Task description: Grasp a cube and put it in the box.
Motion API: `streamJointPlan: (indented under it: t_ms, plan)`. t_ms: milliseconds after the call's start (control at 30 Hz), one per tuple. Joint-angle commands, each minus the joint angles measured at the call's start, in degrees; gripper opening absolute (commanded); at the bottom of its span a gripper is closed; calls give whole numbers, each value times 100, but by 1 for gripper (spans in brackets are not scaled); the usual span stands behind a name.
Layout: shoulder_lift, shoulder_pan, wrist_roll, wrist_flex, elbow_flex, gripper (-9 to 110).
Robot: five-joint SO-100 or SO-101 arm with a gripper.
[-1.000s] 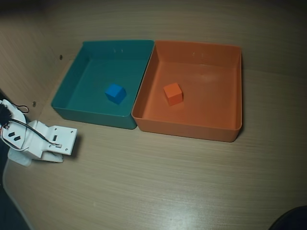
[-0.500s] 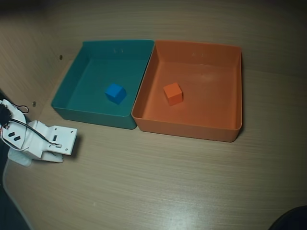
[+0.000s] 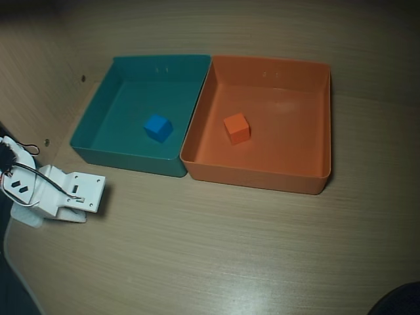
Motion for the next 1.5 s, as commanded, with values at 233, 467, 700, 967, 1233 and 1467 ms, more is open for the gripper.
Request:
streamJointPlan:
  t_ms: [233,467,700,967,1233,1467]
  plan:
    - [18,9,-9,79,378,-6]
    - [18,9,-9,79,378,-6]
    - [18,9,-9,79,378,-6]
    - [18,9,-9,79,378,-6]
    - [18,9,-9,79,378,-6]
    - [18,9,-9,79,378,-6]
